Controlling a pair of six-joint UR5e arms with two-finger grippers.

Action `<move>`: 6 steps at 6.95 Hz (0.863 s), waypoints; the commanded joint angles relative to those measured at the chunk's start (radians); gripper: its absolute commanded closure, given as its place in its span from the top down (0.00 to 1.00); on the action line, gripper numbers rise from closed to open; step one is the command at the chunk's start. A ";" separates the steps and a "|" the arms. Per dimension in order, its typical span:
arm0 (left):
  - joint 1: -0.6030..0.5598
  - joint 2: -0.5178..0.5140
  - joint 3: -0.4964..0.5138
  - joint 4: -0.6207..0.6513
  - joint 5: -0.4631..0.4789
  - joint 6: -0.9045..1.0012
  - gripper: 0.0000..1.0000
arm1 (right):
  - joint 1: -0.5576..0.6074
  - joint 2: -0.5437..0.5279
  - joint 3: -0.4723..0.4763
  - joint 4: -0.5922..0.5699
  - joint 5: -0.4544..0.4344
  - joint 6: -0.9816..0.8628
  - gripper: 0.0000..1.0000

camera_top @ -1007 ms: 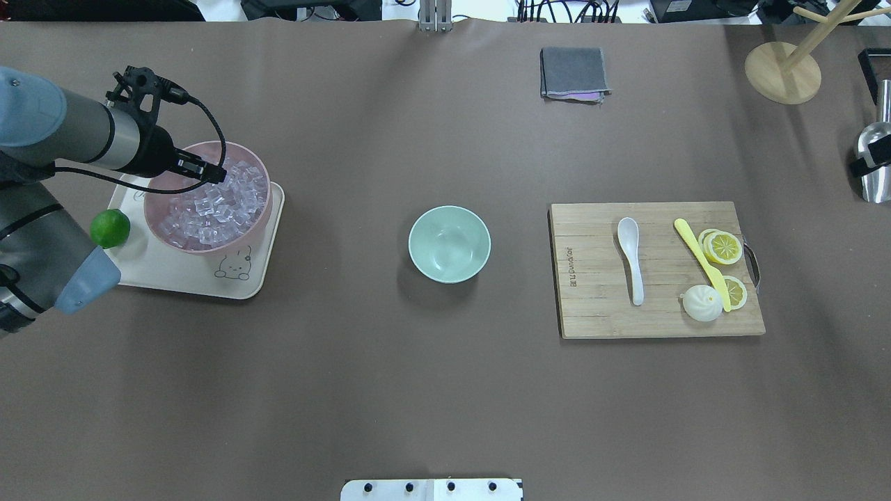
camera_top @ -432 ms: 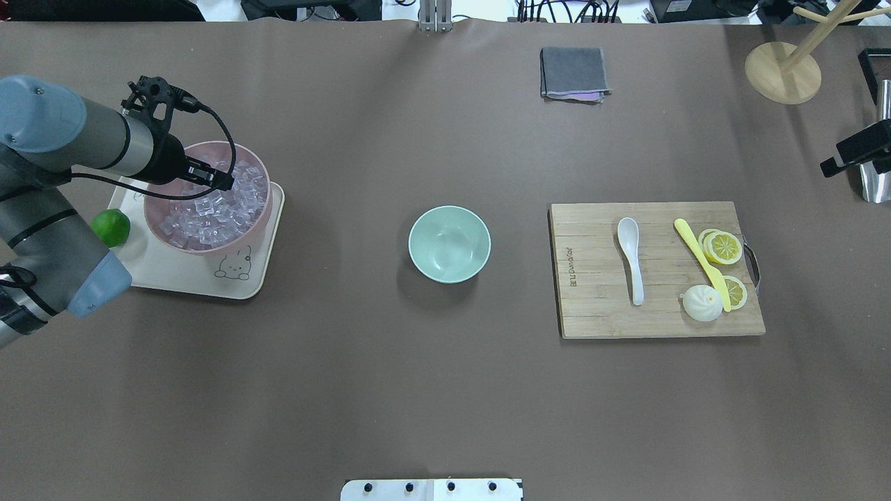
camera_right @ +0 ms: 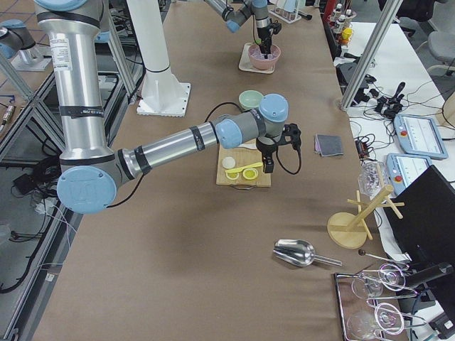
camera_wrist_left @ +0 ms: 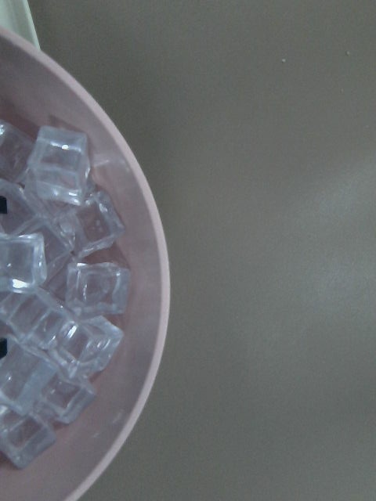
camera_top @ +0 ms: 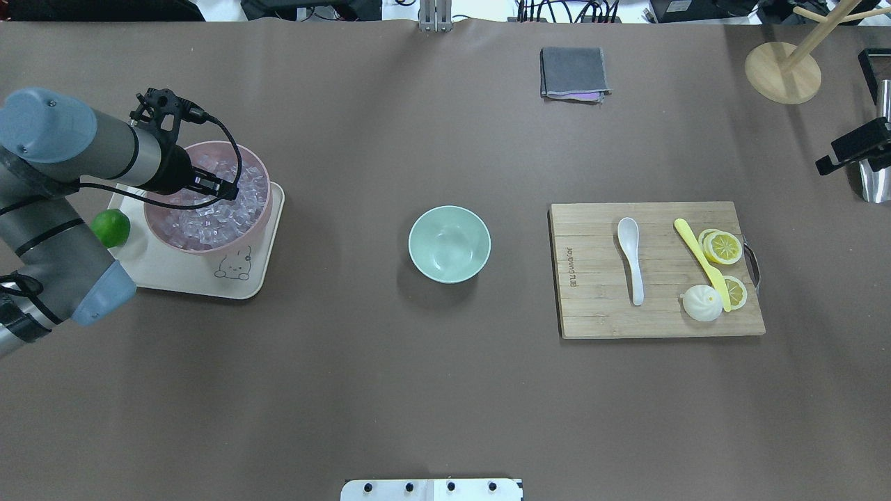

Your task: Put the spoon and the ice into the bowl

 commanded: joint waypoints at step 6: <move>-0.010 0.004 -0.028 -0.001 -0.016 -0.001 0.00 | -0.020 0.021 0.003 0.001 -0.014 0.044 1.00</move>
